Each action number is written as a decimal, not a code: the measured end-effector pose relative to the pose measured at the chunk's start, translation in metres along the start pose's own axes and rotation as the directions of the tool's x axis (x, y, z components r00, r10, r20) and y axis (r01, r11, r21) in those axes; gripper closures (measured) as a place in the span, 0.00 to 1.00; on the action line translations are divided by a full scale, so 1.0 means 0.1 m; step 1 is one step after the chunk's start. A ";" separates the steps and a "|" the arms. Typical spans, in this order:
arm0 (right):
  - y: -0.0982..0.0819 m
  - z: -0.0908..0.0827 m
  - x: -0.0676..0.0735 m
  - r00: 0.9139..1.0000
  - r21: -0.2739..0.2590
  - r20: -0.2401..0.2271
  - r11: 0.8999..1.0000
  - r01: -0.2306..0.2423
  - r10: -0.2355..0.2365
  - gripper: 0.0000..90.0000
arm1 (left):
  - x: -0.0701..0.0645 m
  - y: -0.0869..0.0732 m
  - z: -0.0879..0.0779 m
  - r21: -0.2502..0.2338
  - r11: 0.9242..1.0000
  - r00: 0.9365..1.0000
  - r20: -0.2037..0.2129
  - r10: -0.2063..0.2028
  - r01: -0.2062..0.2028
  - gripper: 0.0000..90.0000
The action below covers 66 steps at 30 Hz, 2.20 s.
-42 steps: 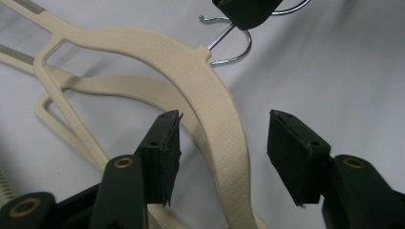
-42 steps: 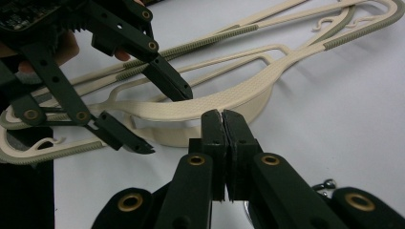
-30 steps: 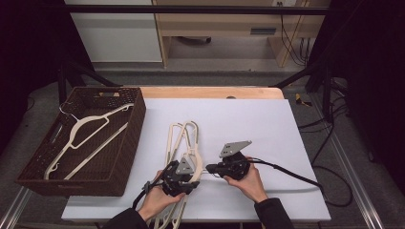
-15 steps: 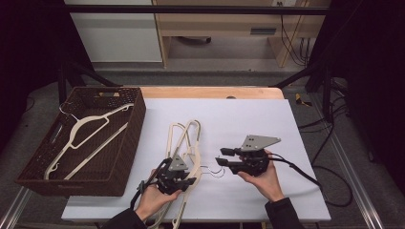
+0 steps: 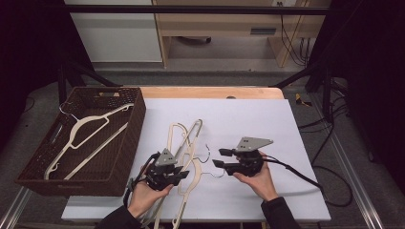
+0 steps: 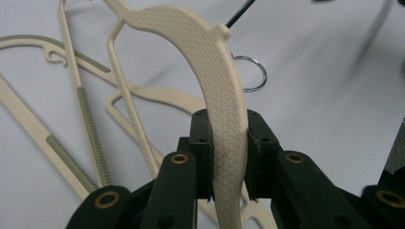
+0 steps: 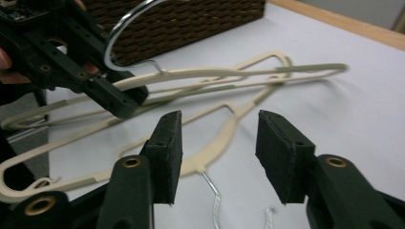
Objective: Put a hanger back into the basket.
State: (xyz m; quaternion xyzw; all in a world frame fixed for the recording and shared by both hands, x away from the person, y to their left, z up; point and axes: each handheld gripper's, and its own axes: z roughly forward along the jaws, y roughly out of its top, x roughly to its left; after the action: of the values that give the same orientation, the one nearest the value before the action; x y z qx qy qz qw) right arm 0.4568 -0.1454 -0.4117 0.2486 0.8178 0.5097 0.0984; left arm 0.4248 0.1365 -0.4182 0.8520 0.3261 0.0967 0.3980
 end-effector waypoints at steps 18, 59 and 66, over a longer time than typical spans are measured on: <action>0.11 0.37 0.25 0.994 -0.045 -0.089 0.997 0.065 -0.068 0.98 | -0.03 0.00 0.02 0.022 0.999 1.000 -0.011 0.028 -0.028 0.85; 0.02 -0.26 -0.03 0.992 -0.118 0.114 0.992 -0.047 0.061 0.32 | 0.39 0.08 -0.43 -0.048 0.995 0.953 -0.287 -0.097 0.087 0.95; -0.02 -0.44 -0.11 0.987 -0.151 0.135 0.986 -0.070 0.091 0.28 | 0.41 0.11 -0.61 -0.129 0.987 0.948 -0.294 -0.125 0.091 0.95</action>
State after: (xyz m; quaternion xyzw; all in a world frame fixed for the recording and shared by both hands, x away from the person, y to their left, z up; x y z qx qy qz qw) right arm 0.4470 -0.1861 -0.3940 0.3092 0.7587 0.5526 0.1532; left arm 0.4355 0.1947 -0.3739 0.7841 0.4231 0.2218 0.3962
